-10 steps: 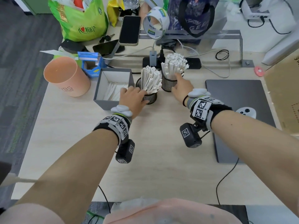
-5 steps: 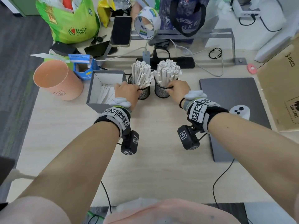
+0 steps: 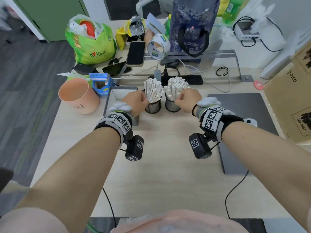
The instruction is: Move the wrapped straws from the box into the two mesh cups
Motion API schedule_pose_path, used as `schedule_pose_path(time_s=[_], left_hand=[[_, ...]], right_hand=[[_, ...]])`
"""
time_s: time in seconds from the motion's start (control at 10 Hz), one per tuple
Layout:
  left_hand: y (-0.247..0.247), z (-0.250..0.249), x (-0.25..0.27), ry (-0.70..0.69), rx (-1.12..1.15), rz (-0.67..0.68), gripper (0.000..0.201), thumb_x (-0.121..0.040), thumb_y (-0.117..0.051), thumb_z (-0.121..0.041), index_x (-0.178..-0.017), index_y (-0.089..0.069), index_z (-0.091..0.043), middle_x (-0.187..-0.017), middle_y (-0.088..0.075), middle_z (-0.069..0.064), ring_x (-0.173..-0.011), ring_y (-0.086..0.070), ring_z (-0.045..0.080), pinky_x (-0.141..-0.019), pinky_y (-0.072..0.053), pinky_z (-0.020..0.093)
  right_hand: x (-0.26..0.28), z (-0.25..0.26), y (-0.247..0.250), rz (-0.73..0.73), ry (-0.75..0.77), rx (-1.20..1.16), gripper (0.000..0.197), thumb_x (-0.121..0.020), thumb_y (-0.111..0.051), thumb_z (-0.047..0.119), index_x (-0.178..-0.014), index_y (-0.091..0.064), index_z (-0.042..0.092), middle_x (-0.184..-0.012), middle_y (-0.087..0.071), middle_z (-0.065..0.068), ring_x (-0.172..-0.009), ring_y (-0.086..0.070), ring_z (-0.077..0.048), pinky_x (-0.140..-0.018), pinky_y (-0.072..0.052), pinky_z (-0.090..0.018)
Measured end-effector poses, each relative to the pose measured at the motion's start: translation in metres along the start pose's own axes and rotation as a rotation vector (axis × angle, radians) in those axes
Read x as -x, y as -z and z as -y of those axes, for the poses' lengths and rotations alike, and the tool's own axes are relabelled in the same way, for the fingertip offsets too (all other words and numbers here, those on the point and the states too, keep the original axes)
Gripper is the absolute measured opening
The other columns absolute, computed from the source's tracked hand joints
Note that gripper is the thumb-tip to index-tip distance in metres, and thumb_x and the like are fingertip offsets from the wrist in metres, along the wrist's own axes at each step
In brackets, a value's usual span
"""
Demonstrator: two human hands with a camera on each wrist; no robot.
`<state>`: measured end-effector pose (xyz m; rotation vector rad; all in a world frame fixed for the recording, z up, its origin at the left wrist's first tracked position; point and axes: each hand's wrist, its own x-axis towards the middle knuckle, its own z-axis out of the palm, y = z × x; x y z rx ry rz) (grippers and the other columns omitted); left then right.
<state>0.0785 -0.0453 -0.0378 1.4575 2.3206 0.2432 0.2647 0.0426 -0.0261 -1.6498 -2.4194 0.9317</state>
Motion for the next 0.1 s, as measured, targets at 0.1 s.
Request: schedule_pose_path(time_s=[0.1], left_hand=[[0.0282, -0.0082, 0.0000, 0.023, 0.007, 0.057, 0.033, -0.094, -0.044, -0.026, -0.098, -0.066, -0.001, -0.101, -0.068, 0.016, -0.091, -0.061, 0.030, -0.075, -0.041, 0.031]], right_hand=[[0.0085, 0.0188, 0.0221, 0.026, 0.059, -0.122, 0.013, -0.081, -0.053, 0.016, -0.073, -0.061, 0.011, -0.075, -0.070, -0.015, -0.065, -0.064, -0.029, -0.067, -0.057, -0.040]])
